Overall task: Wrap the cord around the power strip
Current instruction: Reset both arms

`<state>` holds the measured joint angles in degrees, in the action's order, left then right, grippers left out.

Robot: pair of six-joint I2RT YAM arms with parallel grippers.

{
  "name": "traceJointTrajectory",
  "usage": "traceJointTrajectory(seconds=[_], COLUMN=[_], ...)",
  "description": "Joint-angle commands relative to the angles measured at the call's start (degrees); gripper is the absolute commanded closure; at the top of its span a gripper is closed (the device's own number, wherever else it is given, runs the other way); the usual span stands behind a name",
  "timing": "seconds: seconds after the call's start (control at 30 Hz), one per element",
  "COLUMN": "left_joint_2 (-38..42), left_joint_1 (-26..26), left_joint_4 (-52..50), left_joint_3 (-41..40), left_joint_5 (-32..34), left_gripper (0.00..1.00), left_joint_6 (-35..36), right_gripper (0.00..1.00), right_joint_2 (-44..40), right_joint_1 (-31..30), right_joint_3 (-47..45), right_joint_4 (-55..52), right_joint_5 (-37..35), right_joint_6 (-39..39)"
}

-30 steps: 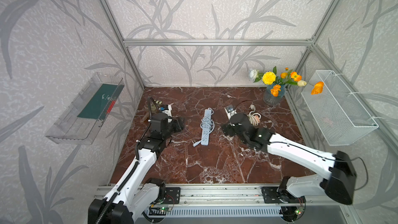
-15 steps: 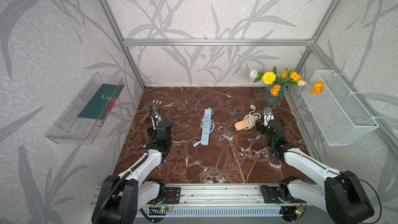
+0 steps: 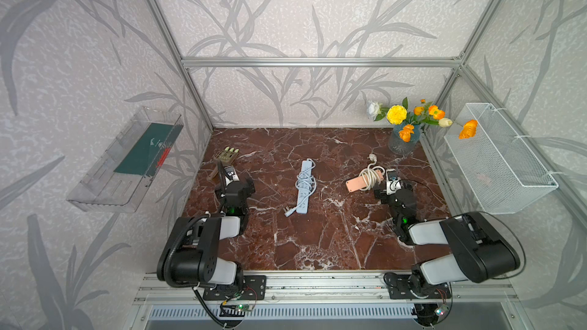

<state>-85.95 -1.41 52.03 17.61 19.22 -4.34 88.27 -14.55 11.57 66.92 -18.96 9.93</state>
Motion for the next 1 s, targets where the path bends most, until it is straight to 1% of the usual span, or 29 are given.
traceJointTrajectory(seconds=[0.0,0.07,0.1,0.17,0.27,0.3,0.33,0.4,0.63,0.9,0.97], left_joint_2=[-2.61,-0.41,0.37,-0.67,-0.62,-0.97,-0.72,-0.67,-0.72,-0.77,-1.20], left_joint_1=[0.38,1.35,2.61,2.89,2.89,2.91,2.82,2.73,2.45,2.46,1.91], left_joint_4=[9.18,3.64,1.03,2.47,-1.75,-2.85,-4.08,-3.45,-3.87,-3.88,-4.37], left_joint_3=[-0.78,0.25,0.83,1.01,3.14,4.02,4.41,4.15,4.41,4.45,4.98], left_joint_5=[-1.97,-0.13,-1.18,-1.85,-2.56,-3.20,-3.35,-3.47,-3.15,-3.25,-4.89], left_gripper=[0.01,0.00,0.00,0.00,0.00,0.00,0.00,0.00,0.00,0.00,0.00], left_joint_6=[0.76,-2.27,-3.60,-3.05,-2.80,-2.32,-2.35,-2.08,-2.03,-1.96,-0.04], right_gripper=[0.01,0.01,0.01,0.01,0.01,0.01,0.01,0.01,0.01,0.01,0.01], right_joint_2=[5.87,6.76,7.01,7.13,6.82,6.60,5.97,5.42,4.55,4.28,4.28], right_joint_1=[0.29,0.37,0.36,0.39,0.39,0.40,0.54,0.78,1.77,2.24,2.24], right_joint_3=[-1.20,-0.30,0.02,0.25,1.30,2.03,3.01,4.52,6.43,6.80,6.80], right_joint_4=[13.60,13.60,13.59,13.50,11.84,10.26,7.81,4.07,-0.89,-1.96,-1.96], right_joint_5=[3.83,4.72,4.72,4.26,1.25,-0.94,-1.55,-1.96,-1.37,-0.86,-0.90], right_joint_6=[0.47,1.25,1.32,1.25,0.36,-0.38,-1.04,-1.48,-2.79,-3.21,-3.18])
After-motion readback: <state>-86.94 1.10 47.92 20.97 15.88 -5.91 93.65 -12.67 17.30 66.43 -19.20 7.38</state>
